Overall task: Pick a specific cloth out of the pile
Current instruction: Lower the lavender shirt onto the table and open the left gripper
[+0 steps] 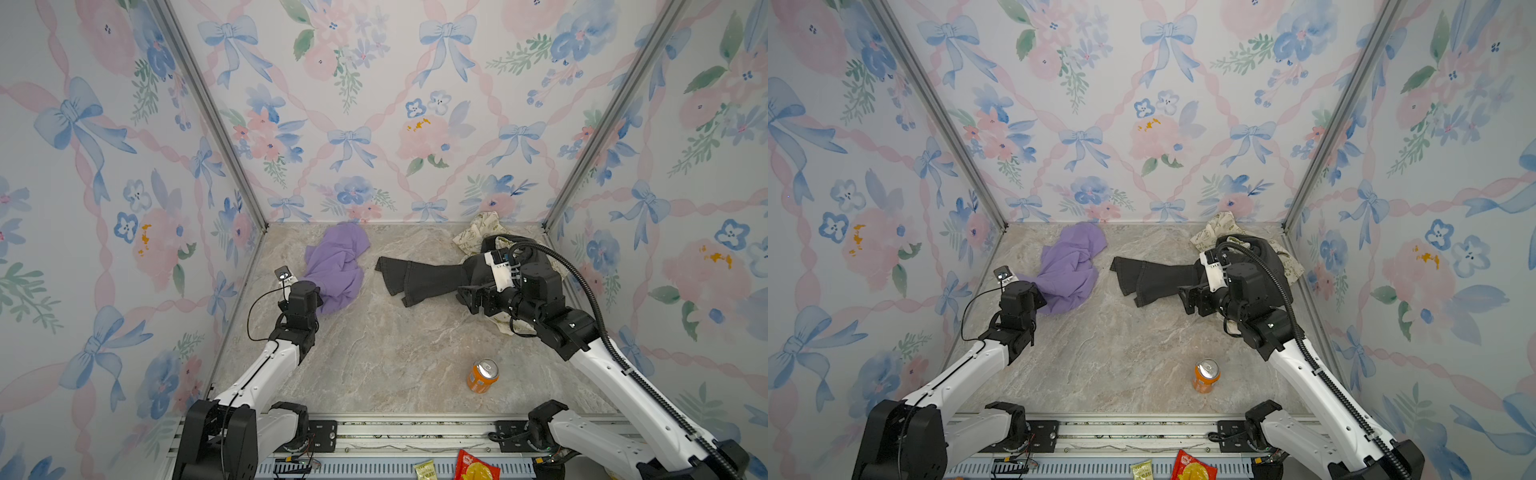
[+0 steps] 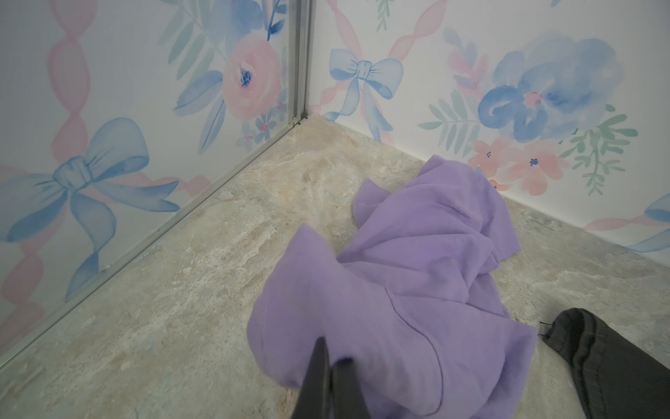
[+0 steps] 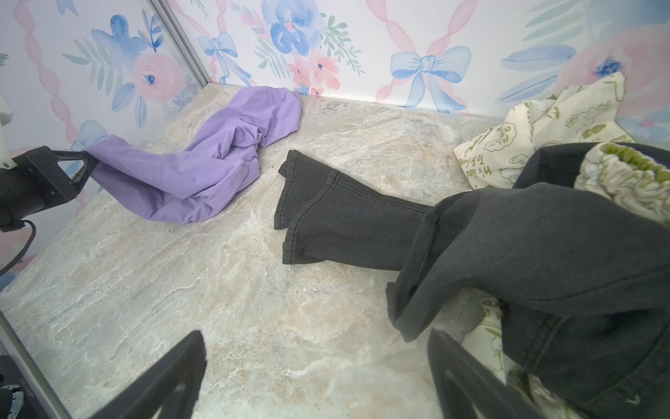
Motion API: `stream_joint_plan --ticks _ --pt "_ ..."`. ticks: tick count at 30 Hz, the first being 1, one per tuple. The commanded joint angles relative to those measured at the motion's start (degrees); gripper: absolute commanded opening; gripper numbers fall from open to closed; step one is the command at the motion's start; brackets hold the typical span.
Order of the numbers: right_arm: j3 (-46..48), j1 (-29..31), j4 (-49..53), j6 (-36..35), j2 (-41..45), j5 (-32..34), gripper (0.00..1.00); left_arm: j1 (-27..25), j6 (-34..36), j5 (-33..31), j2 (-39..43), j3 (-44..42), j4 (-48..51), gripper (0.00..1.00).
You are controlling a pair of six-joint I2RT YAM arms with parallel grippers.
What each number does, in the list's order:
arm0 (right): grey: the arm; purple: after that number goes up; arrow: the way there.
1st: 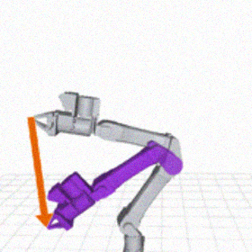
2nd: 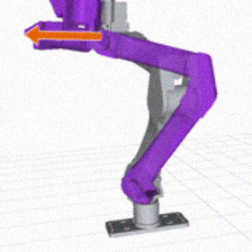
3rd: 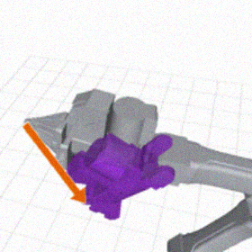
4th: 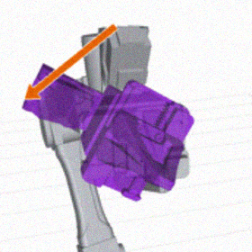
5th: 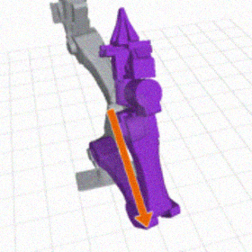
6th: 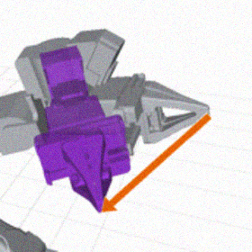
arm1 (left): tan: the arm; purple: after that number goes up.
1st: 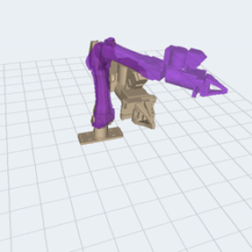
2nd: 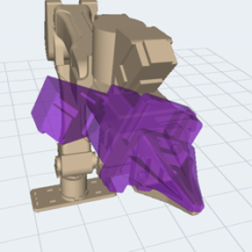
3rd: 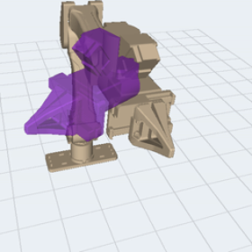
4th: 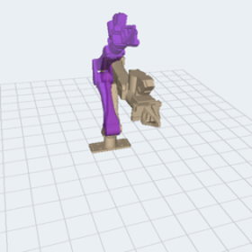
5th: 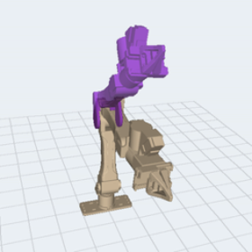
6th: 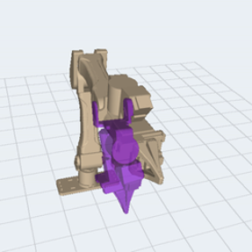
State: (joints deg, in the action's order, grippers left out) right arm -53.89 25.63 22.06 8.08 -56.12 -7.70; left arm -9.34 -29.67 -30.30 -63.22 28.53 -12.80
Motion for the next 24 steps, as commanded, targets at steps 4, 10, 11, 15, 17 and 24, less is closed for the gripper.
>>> stream_joint_plan --ticks 4,10,11,15,17,24 --pt "0.5 0.5 0.7 -0.9 -0.2 1.0 0.97 0.2 -11.8 2.7 10.8 -6.8 1.5 0.00" --pt "0.4 0.5 1.1 -1.1 0.5 1.4 0.97 0.3 -9.3 -0.1 30.5 -7.1 8.4 0.46" --pt "0.4 0.6 1.1 -1.2 0.7 1.5 0.97 0.2 -8.4 0.1 33.4 -6.8 8.4 0.60" --pt "0.2 0.5 1.0 -1.1 0.6 1.4 0.97 0.2 -6.6 1.2 36.6 -2.8 8.4 0.91" --pt "0.1 0.5 1.0 -0.9 0.6 1.3 0.97 0.2 -6.4 2.8 34.6 -0.8 8.1 0.98" --pt "0.0 0.7 0.9 -0.6 0.7 1.1 0.97 0.2 -5.8 13.5 18.8 1.6 1.6 0.98"
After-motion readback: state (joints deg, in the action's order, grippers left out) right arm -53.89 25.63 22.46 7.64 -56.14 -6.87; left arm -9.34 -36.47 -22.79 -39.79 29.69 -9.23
